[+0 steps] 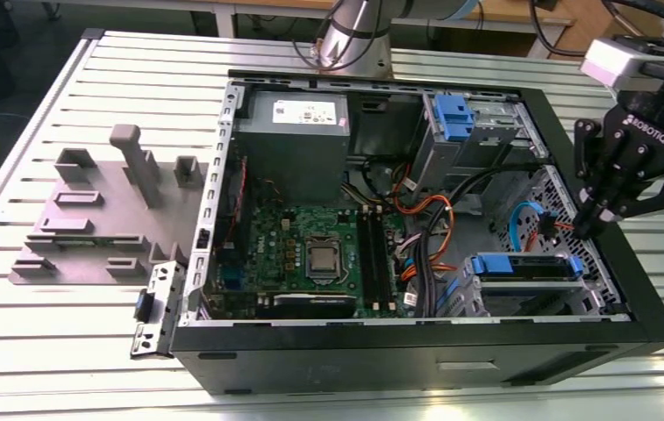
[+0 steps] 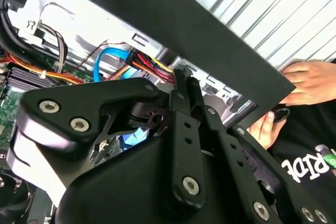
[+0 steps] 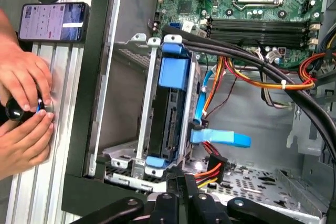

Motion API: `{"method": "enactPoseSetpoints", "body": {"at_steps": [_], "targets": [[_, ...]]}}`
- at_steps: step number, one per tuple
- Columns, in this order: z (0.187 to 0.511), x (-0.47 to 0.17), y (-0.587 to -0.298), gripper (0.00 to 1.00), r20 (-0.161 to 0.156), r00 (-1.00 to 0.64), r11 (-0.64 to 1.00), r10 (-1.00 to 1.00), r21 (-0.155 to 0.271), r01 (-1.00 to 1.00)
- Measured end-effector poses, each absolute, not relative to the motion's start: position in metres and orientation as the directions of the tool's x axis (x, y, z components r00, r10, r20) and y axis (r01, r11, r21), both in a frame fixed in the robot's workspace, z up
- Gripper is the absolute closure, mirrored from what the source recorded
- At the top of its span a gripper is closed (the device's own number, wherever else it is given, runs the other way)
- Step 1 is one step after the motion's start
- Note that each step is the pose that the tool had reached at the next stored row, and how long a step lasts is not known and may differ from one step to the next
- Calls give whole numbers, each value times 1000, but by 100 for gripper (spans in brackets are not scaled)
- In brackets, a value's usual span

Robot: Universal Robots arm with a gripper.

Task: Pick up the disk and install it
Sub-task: 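Insert the first disk wire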

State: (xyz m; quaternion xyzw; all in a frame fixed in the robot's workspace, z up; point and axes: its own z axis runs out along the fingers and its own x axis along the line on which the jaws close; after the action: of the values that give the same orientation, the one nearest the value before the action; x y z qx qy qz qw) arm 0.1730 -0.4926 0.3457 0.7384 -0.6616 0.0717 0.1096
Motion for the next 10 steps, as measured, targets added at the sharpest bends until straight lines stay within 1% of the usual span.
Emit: {"method": "enactPoseSetpoints", "body": {"at_steps": [4, 8, 10], "targets": [[346, 157, -493, 84, 251, 113, -101, -961, 64, -993], [346, 155, -494, 84, 249, 113, -101, -962, 62, -993], [345, 155, -496, 84, 232, 113, -102, -966, 60, -993]]}}
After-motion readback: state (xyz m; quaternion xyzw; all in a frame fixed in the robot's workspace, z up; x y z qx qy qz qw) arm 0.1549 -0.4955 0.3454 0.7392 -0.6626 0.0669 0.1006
